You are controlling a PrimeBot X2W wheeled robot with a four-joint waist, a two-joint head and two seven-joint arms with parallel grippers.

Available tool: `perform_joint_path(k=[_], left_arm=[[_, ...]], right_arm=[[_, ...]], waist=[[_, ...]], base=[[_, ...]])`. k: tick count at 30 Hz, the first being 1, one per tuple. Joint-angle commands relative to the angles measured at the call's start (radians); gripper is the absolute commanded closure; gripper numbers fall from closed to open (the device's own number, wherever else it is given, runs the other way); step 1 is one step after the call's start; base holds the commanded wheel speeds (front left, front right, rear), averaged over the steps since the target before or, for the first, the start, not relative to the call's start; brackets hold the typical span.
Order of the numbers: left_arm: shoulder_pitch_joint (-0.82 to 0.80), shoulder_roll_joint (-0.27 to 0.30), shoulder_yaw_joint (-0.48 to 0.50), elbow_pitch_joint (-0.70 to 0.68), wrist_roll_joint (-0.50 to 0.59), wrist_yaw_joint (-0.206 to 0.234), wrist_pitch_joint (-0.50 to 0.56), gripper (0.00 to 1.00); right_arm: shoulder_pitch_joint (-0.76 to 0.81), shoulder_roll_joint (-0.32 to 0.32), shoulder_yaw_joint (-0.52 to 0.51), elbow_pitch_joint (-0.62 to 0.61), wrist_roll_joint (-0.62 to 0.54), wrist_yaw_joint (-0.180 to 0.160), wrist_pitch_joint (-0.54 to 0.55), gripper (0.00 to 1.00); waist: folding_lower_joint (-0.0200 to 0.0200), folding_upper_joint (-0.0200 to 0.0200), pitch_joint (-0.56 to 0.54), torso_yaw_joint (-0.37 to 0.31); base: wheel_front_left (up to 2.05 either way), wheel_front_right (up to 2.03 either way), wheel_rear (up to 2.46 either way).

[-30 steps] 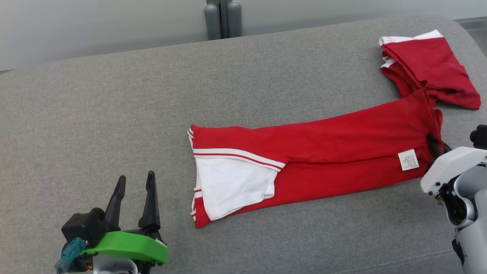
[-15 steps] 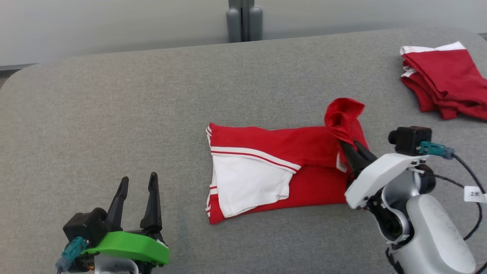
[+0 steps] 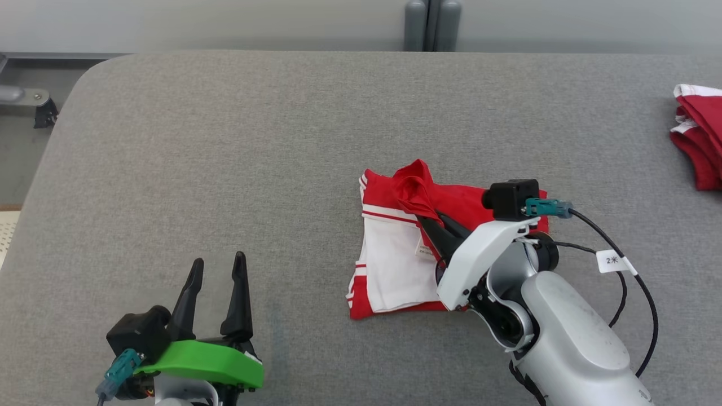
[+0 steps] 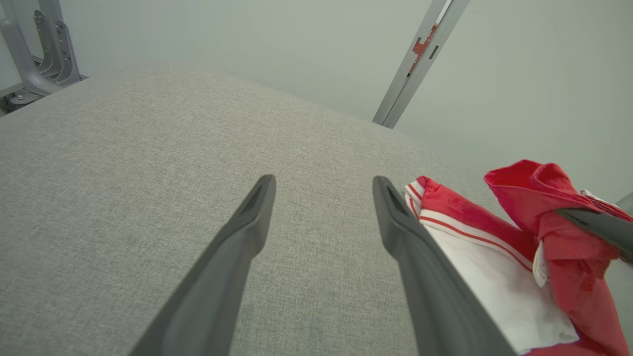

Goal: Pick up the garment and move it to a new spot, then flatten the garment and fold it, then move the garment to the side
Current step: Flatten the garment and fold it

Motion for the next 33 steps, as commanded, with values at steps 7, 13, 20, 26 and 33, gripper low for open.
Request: perform_joint_path(k=[7,13,20,26,33], left_arm=[[-0.031,-0.018,-0.007,0.032,-0.014,-0.013,-0.023,0.0],[-0.042,-0.025,-0.009,0.054,-0.017,-0.018,-0.037,0.0],[-0.046,-0.025,-0.005,0.071,-0.018,-0.02,-0.046,0.0],[-0.051,-0.018,-0.005,0.075,-0.016,-0.02,-0.05,0.0],[-0.058,-0.015,-0.007,0.074,-0.006,-0.016,-0.054,0.0]], right_arm=[[-0.078,0.001,0.072,0.123,0.049,0.0,-0.046,1.0],[-0.124,0.001,0.135,0.207,0.084,0.0,-0.089,1.0],[-0.155,0.0,0.198,0.228,0.116,0.0,-0.152,0.0],[-0.131,-0.008,0.158,0.173,0.091,0.0,-0.223,0.0],[-0.065,-0.071,-0.056,0.101,-0.035,0.0,-0.336,0.0]], waist=[[0.0,0.0,0.027,0.067],[0.0,0.0,0.033,0.076],[0.0,0.0,0.036,0.064],[0.0,0.0,0.034,0.036],[0.0,0.0,0.037,0.0]], base=[[0.0,0.0,0.0],[0.0,0.0,0.0],[0.0,0.0,0.0],[0.0,0.0,0.0],[0.0,0.0,0.0]])
